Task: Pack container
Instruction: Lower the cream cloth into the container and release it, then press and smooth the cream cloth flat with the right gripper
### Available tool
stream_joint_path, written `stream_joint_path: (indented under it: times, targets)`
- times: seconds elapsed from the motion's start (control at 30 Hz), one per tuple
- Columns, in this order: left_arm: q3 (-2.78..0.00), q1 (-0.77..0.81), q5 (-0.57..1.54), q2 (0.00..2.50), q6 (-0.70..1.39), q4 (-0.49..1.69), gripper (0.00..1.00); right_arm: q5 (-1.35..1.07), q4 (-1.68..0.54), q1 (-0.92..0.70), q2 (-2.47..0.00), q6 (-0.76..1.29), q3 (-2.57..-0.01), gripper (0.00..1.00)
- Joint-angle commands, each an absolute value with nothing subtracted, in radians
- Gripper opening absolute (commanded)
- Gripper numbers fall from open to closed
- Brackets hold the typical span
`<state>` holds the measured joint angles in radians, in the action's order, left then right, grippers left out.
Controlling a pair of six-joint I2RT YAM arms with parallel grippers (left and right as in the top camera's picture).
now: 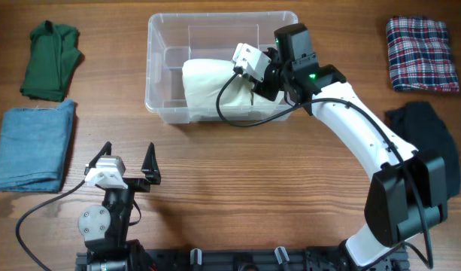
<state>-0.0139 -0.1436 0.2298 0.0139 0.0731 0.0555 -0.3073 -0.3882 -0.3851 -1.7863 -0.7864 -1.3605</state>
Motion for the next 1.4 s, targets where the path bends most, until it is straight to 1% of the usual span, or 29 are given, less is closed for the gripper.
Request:
stream_joint_path:
  times: [0.0, 0.1, 0.13, 0.2, 0.27, 0.33, 0.37, 0.43, 0.47, 0.5, 0.63, 0.67, 0.7, 0.73, 0.77, 0.8, 0.87, 0.97, 1.17, 1.37]
  targets:
    - [-0.006, -0.148, 0.219, 0.007, 0.086, 0.056, 1.0, -0.334, -0.37, -0.375, -1.801, -0.79, -1.397, 0.41]
    - [-0.006, -0.148, 0.22, 0.007, 0.086, 0.056, 1.0, -0.334, -0.364, -0.375, -1.801, -0.79, -1.397, 0.52]
    - [-0.006, -0.148, 0.22, 0.007, 0.086, 0.056, 1.0, -0.334, -0.362, -0.375, -1.801, -0.79, -1.397, 0.57]
    - [-0.006, -0.148, 0.22, 0.007, 0.086, 0.056, 1.0, -0.334, -0.358, -0.375, -1.8, -0.789, -1.397, 0.69]
    - [-0.006, -0.148, 0.22, 0.007, 0.086, 0.056, 1.0, -0.33, -0.352, -0.375, -1.795, -0.789, -1.397, 0.74]
    - [-0.006, -0.148, 0.22, 0.007, 0.086, 0.056, 1.0, -0.32, -0.343, -0.376, -1.786, -0.79, -1.397, 0.82]
    - [-0.006, -0.148, 0.22, 0.007, 0.086, 0.056, 1.0, -0.31, -0.338, -0.376, -1.777, -0.789, -1.397, 0.84]
    - [-0.006, -0.148, 0.22, 0.007, 0.086, 0.056, 1.0, -0.304, -0.332, -0.376, -1.757, -0.789, -1.397, 0.9]
    - [-0.006, -0.148, 0.22, 0.007, 0.086, 0.056, 1.0, -0.305, -0.333, -0.376, -1.745, -0.788, -1.397, 0.96]
    - [-0.006, -0.148, 0.22, 0.007, 0.086, 0.056, 1.0, -0.339, -0.336, -0.376, -1.72, -0.78, -1.397, 1.0]
    - [-0.006, -0.148, 0.22, 0.007, 0.086, 0.056, 1.0, -0.506, -0.369, -0.376, -1.67, -0.727, -1.397, 1.0]
    - [-0.006, -0.148, 0.22, 0.007, 0.086, 0.056, 1.0, -0.525, -0.373, -0.376, -1.66, -0.722, -1.397, 0.95]
    - [-0.006, -0.148, 0.22, 0.007, 0.086, 0.056, 1.0, -0.538, -0.376, -0.376, -1.651, -0.713, -1.397, 0.81]
    - [-0.006, -0.148, 0.22, 0.007, 0.086, 0.056, 1.0, -0.545, -0.374, -0.376, -1.646, -0.694, -1.397, 0.52]
    - [-0.006, -0.148, 0.22, 0.007, 0.086, 0.056, 1.0, -0.556, -0.368, -0.376, -1.642, -0.643, -1.397, 0.26]
    - [-0.006, -0.148, 0.22, 0.007, 0.086, 0.056, 1.0, -0.56, -0.363, -0.376, -1.642, -0.601, -1.397, 0.16]
    - [-0.006, -0.148, 0.22, 0.007, 0.086, 0.056, 1.0, -0.564, -0.36, -0.377, -1.645, -0.539, -1.397, 0.04]
    - [-0.006, -0.148, 0.22, 0.007, 0.086, 0.056, 1.0, -0.573, -0.368, -0.381, -1.646, -0.474, -1.397, 0.04]
    - [-0.006, -0.148, 0.22, 0.007, 0.086, 0.056, 1.0, -0.572, -0.372, -0.39, -1.675, -0.472, -1.397, 0.04]
    - [-0.006, -0.148, 0.22, 0.007, 0.086, 0.056, 1.0, -0.698, -0.39, -0.39, -1.761, -0.502, -1.397, 0.04]
